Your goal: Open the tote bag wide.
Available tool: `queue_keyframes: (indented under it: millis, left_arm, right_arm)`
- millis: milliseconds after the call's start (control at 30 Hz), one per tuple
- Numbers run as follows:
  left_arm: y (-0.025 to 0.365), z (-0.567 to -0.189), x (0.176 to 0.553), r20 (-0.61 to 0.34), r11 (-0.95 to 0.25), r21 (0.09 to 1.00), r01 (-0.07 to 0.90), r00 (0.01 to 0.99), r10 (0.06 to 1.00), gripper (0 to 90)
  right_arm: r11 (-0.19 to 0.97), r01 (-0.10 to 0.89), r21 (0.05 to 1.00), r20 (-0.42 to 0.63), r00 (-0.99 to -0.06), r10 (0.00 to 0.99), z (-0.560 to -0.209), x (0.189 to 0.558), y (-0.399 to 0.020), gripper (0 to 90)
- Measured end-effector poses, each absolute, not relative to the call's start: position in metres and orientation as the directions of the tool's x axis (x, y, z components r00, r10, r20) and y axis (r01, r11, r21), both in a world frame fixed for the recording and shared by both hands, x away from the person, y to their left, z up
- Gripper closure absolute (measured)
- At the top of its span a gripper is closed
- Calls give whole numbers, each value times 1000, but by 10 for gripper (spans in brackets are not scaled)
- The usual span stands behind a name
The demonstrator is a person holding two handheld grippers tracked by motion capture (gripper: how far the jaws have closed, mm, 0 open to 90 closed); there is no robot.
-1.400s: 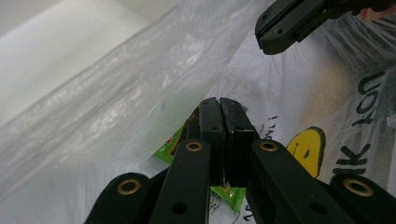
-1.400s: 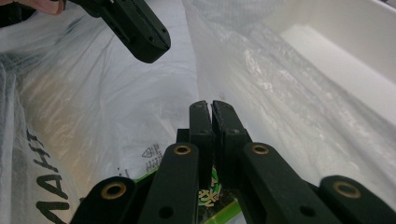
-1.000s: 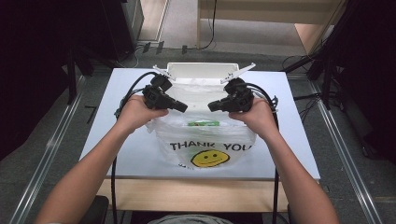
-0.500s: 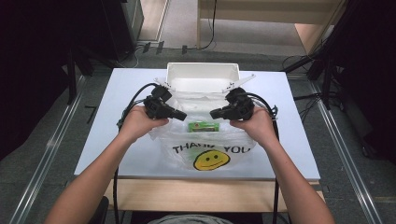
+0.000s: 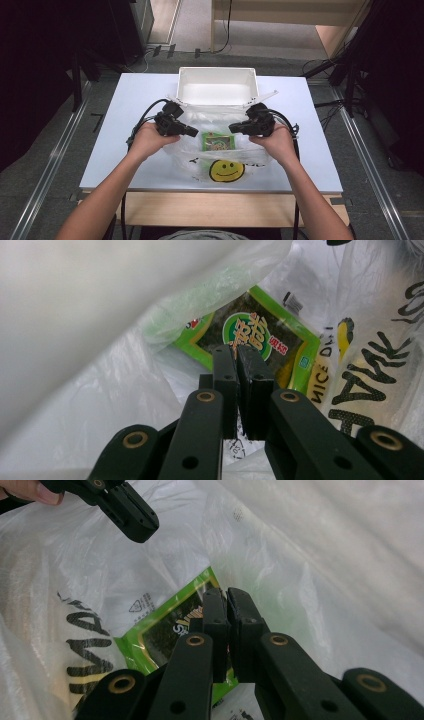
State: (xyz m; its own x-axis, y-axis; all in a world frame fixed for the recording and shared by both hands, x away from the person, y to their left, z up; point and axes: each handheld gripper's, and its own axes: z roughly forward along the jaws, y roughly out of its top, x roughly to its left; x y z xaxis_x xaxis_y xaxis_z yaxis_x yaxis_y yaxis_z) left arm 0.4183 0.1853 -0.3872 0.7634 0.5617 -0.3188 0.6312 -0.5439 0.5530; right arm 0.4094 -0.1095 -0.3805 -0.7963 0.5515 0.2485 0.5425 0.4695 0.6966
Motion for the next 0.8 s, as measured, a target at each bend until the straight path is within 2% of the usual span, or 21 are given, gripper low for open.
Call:
queue_keyframes:
  millis: [367,800]
  left_arm:
    - [189,-409,418,-301,-539,547,641,751,588,884]
    - [197,-433,422,-343,-484,542,687,707,619,884]
  right_arm:
    - [447,572,688,263,-770,582,-404,410,-118,886]
    - [418,622,662,275,-721,636,-431,415,-129,887]
